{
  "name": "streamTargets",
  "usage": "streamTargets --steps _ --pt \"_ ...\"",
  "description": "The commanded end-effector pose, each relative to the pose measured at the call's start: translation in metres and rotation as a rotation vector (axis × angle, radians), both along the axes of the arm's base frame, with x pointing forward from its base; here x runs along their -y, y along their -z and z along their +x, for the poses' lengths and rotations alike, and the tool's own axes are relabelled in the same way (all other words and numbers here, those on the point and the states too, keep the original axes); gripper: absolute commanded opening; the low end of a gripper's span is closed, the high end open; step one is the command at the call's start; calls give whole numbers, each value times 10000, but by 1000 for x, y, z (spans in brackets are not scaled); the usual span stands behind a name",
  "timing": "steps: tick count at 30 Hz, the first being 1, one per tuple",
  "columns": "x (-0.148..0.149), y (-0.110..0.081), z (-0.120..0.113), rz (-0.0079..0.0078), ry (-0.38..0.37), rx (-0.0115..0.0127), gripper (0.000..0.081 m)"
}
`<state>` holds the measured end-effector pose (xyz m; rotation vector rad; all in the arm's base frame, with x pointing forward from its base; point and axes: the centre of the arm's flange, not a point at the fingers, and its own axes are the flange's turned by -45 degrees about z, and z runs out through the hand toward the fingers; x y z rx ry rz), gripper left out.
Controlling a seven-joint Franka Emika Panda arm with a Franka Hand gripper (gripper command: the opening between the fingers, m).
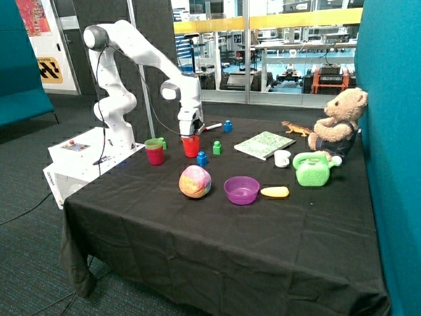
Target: Stack the cups
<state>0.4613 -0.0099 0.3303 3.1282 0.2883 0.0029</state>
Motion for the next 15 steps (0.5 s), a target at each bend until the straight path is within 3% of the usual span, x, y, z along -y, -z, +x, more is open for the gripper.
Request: streamTargets --steps 1,15 --pt "0 0 1 0 75 -18 0" --pt "-2 -1 -1 0 -8 -18 0"
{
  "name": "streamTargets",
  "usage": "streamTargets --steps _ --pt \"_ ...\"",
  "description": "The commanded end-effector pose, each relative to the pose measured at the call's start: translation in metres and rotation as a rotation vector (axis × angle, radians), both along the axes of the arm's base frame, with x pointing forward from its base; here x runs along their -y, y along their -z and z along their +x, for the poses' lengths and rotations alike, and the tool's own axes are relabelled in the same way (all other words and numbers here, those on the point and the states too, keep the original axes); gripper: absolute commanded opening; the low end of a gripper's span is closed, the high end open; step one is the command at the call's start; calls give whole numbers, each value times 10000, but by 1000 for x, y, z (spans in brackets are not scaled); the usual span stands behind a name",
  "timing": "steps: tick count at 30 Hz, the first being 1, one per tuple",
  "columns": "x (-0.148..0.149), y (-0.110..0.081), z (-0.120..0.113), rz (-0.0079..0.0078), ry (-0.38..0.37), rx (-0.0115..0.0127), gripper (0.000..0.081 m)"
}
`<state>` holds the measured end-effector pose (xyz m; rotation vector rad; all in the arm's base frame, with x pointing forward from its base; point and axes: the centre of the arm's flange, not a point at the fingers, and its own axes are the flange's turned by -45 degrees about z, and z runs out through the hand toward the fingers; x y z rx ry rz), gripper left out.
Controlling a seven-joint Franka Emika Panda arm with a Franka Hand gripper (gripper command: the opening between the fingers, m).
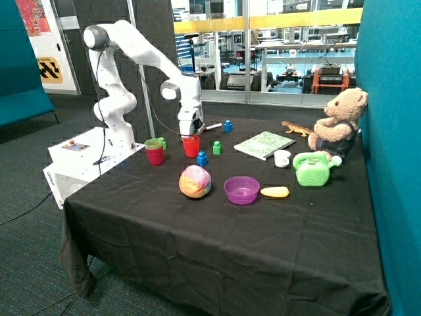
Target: Stack the cups
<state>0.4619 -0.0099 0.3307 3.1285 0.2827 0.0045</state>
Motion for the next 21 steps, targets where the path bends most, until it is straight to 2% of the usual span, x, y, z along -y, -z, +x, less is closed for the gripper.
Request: streamTargets --steps 1,21 --pt "-3 -2 -2 1 -48 -29 0" --pt "4 -54 0 1 338 -29 0"
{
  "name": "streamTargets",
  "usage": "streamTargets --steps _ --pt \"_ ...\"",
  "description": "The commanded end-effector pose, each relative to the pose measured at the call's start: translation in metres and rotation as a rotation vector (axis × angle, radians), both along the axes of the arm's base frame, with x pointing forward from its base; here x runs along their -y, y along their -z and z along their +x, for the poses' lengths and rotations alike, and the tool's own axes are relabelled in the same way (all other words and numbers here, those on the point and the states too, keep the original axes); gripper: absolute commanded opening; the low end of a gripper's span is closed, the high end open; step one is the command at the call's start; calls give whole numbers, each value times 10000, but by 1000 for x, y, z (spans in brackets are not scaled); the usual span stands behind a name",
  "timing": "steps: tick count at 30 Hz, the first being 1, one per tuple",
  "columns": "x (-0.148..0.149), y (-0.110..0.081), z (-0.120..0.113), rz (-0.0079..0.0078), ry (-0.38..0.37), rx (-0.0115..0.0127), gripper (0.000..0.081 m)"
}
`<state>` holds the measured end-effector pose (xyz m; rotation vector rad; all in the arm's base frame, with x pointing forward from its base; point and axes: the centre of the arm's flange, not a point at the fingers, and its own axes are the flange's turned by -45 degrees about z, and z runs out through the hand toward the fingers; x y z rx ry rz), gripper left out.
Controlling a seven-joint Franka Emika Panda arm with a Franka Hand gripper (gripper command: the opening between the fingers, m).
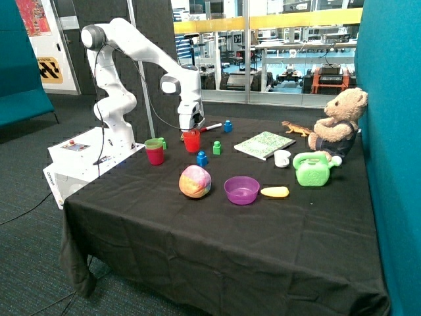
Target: Stack the cups
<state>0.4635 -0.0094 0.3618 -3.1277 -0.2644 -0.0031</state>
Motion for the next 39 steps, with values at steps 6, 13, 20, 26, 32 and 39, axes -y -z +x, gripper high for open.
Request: streamTargets --steps 6,13,20,26,32,39 --pt "8 -35 -6 -29 504 -18 0" --pt "12 -54 -15 -28 980 -19 0" --pt "19 -64 -21 -28 1480 -19 0" --pt "24 -72 -30 -28 1810 -20 0" --pt "26 -80 -41 -27 2013 -20 0" --pt "31 -86 -55 -27 2146 -20 0"
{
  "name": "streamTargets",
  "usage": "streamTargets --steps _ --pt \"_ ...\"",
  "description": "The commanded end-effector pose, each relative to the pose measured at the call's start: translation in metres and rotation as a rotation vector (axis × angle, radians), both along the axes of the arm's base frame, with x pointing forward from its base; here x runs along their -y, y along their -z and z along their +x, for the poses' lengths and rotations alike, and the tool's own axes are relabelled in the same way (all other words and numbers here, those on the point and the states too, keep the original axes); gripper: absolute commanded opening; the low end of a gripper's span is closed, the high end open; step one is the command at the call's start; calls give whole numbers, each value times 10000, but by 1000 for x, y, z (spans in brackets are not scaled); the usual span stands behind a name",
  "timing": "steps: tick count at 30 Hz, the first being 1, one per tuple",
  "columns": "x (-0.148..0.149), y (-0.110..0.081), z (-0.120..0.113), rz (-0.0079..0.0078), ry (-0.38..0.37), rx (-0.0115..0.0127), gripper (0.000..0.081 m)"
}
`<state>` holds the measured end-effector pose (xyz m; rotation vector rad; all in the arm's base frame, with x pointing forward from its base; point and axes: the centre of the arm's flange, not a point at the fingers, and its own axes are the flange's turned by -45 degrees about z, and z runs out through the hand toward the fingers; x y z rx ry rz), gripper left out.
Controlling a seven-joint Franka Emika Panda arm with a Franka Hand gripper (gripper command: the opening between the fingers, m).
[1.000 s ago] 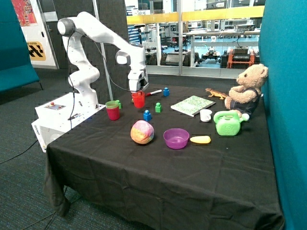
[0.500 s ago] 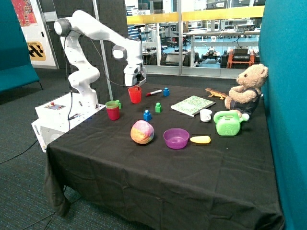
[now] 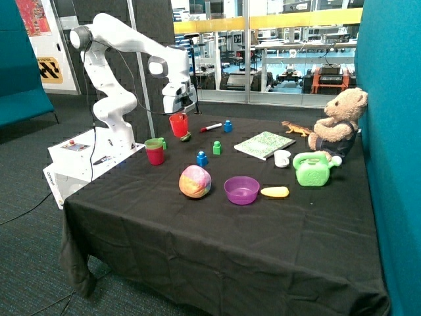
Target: Stack the cups
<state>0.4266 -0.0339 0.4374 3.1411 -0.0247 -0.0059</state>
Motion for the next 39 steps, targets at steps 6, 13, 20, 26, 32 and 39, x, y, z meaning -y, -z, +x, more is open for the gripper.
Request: streamTargets --steps 6,13,20,26,32,39 --pt "18 -12 -33 2 584 37 0" --pt "35 -12 -48 1 936 37 0" --pt "52 -14 -53 1 1094 38 0" --pt "64 -16 -54 1 1294 38 0" --pt "69 -15 -54 1 1283 38 0" --pt "72 -13 -54 1 1276 38 0"
